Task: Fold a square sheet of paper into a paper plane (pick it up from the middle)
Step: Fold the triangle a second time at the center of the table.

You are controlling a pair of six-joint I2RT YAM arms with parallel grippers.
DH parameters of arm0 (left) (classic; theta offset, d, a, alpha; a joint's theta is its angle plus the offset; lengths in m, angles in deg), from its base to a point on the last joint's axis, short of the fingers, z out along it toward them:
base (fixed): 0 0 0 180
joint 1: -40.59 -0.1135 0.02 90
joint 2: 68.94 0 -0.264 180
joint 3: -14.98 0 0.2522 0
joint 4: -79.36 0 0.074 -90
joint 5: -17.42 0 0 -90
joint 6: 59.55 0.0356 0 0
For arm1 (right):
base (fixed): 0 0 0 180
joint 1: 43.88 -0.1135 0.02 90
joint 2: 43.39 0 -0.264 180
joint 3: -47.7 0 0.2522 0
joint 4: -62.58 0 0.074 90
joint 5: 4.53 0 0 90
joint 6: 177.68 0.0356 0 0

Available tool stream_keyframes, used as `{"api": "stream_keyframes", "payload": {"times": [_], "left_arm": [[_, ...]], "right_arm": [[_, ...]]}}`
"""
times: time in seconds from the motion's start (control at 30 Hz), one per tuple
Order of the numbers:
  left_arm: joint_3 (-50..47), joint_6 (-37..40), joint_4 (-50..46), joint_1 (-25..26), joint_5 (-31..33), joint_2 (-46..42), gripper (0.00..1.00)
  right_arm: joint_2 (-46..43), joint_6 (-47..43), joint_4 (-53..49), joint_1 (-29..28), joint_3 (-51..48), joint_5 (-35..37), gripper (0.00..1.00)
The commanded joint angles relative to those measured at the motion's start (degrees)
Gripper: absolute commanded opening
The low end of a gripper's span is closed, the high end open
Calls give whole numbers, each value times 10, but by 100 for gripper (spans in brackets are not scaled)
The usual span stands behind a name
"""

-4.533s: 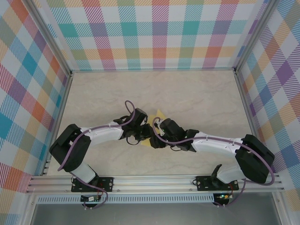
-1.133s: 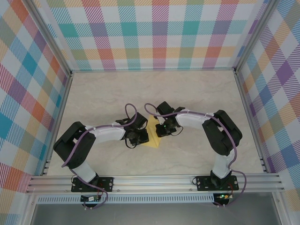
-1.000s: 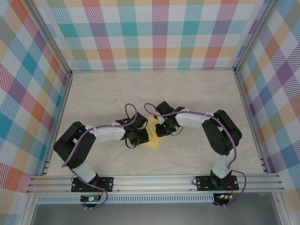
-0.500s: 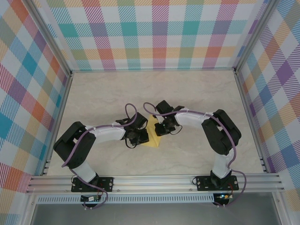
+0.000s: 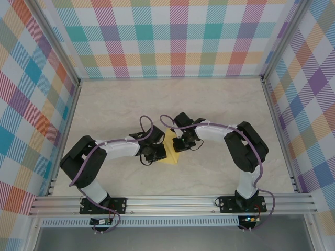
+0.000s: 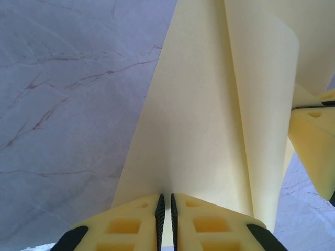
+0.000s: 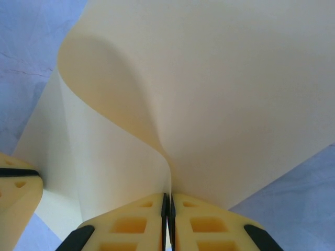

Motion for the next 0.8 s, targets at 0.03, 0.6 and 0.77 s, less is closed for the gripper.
{"api": "stream_keyframes", "payload": {"times": [0.03,0.6,0.77], "left_arm": [[-4,3,-14,4,15,-27,16],[-84,-141,297,-75,-105,-59,0],[-71,-150,323,-75,-116,-15,0]], "right_arm": [[22,-9,-11,2,6,4,12],[25,-7,-7,2,-4,12,12],[26,-5,-7,2,-5,12,12]]}}
